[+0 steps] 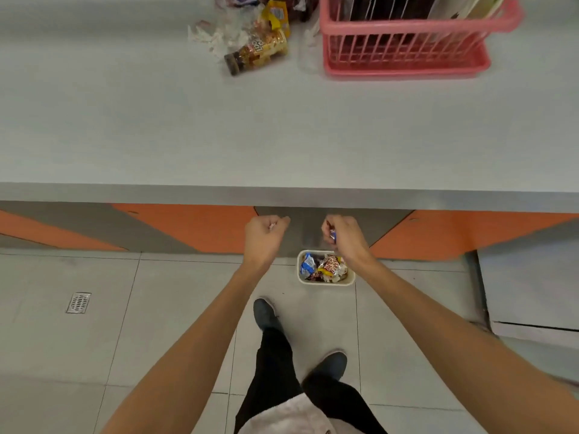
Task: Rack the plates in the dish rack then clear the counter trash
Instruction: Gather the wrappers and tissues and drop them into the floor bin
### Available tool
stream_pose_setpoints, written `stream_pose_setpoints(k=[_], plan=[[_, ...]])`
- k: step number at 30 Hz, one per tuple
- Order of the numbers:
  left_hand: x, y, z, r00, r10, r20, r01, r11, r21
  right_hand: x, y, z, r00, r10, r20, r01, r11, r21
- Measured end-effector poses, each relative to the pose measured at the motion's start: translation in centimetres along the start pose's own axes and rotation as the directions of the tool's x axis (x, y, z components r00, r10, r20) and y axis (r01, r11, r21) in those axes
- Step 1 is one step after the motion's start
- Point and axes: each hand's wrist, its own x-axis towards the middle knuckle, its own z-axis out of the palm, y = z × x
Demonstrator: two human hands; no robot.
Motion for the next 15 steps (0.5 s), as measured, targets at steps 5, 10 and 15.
stream_pose_setpoints(k=[5, 10, 15], plan=[[-1.2, -2.1, 4.1, 0.961, -0.145, 0.234, 0.122, 0.986, 0.112, -0.7, 5.7, -4.8, 0.979, 0.193, -0.063, -0.194, 0.981, 0.0], [0.0, -6.3, 8.2, 0.914, -0.237, 0.329, 0.154, 0.953, 0.259, 0.3, 11.7, -6.0, 0.936, 0.338, -0.103, -0.313, 0.928, 0.201], [2.9, -12.3, 12.0, 0.899, -0.23, 0.373, 0.123, 0.949, 0.289, 3.8, 18.8, -6.3, 0.902, 0.413, -0.125, -0.361, 0.88, 0.309]])
